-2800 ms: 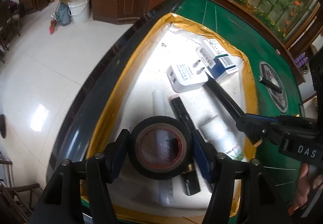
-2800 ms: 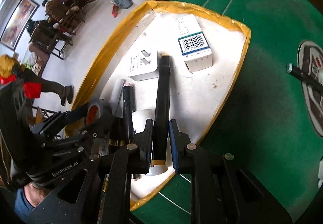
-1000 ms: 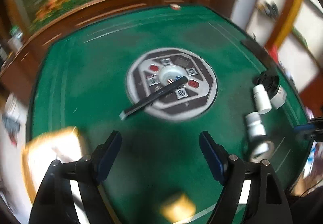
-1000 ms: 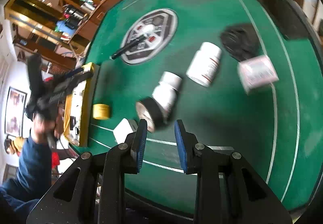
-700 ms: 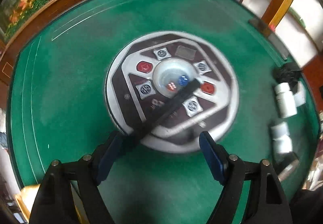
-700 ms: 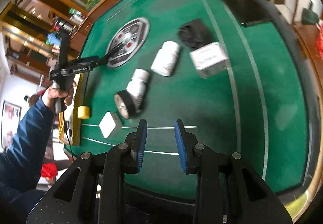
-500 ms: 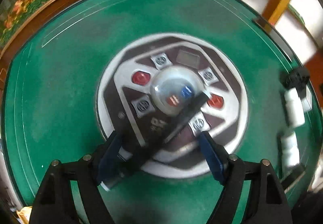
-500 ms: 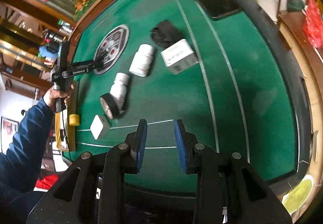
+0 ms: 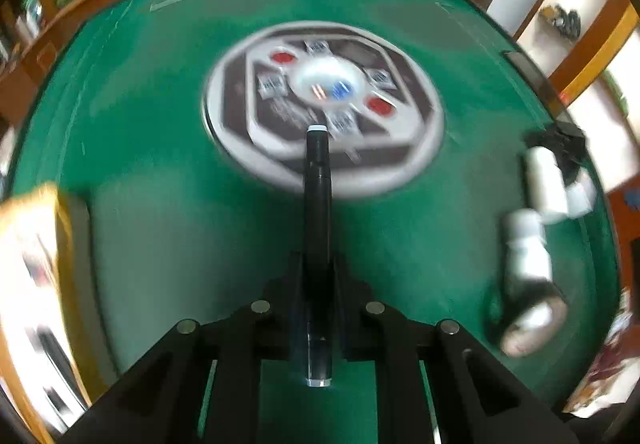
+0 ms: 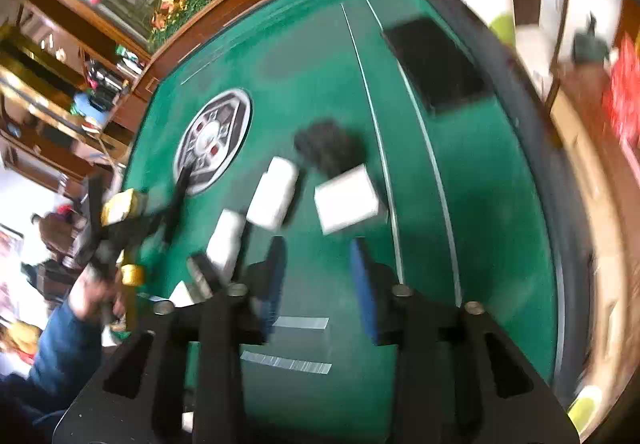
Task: Organize rigid objects
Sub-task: 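Grasp a black marker with the left gripper, then grasp the black pouch with the right gripper while the left gripper holds the marker, then carry pouch and marker into the yellow-rimmed tray and open both grippers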
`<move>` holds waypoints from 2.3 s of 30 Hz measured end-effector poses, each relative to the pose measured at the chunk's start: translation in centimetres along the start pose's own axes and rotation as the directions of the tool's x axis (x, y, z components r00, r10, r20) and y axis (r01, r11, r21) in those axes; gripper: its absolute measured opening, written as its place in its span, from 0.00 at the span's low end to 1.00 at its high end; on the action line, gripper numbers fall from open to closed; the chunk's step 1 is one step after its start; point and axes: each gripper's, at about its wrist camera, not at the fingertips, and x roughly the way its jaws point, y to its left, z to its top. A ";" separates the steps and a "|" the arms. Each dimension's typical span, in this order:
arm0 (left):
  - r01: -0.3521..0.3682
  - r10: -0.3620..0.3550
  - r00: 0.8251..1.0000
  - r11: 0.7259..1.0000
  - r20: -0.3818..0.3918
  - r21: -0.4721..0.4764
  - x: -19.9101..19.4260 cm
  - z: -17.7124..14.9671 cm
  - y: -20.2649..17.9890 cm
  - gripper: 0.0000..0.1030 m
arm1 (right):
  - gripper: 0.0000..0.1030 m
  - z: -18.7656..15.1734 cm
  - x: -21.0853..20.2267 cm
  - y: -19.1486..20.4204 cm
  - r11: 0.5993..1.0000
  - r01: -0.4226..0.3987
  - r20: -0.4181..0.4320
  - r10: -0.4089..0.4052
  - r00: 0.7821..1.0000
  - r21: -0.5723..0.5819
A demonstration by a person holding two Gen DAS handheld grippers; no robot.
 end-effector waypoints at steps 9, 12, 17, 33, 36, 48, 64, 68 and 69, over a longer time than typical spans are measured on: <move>0.027 -0.027 1.000 0.997 -0.006 -0.072 -1.0 -2.9 -0.2 0.13 | 0.51 5.9 5.1 3.3 0.905 0.173 0.003 -0.187 0.982 -0.388; 0.018 -0.019 1.000 0.997 -0.013 -0.069 -1.0 -2.9 -0.1 0.13 | 0.51 6.6 7.2 3.4 0.888 0.157 -0.023 -0.185 0.983 -0.431; -0.008 0.007 1.000 0.998 -0.013 -0.063 -0.8 -2.7 -0.7 0.14 | 0.36 6.6 9.6 3.4 0.900 0.126 -0.067 -0.168 0.984 -0.417; 0.109 -0.097 0.990 0.986 0.100 -0.122 -3.6 -3.7 -1.4 0.13 | 0.25 2.1 2.5 6.6 0.960 0.011 0.009 -0.008 1.000 -0.280; 0.114 -0.101 0.987 0.987 0.123 -0.111 -4.7 -4.1 -1.9 0.13 | 0.25 0.9 1.6 7.2 0.964 -0.056 -0.008 0.055 0.998 -0.260; 0.127 -0.089 0.974 0.976 0.207 -0.175 -9.4 -6.7 0.1 0.13 | 0.25 -1.3 2.4 12.5 0.933 -0.225 -0.096 0.206 0.974 -0.281; 0.030 0.099 0.952 0.911 0.289 -0.411 -15.5 -12.3 11.0 0.13 | 0.25 -2.7 8.4 28.0 0.798 -0.439 -0.277 0.349 0.895 -0.413; 0.002 0.142 0.952 0.883 0.272 -0.469 -15.5 -13.8 14.1 0.13 | 0.25 -2.9 11.2 32.6 0.771 -0.487 -0.317 0.380 0.869 -0.411; -0.004 0.151 0.951 0.878 0.268 -0.478 -15.4 -14.1 14.6 0.13 | 0.25 -3.0 11.8 33.6 0.765 -0.492 -0.320 0.383 0.866 -0.416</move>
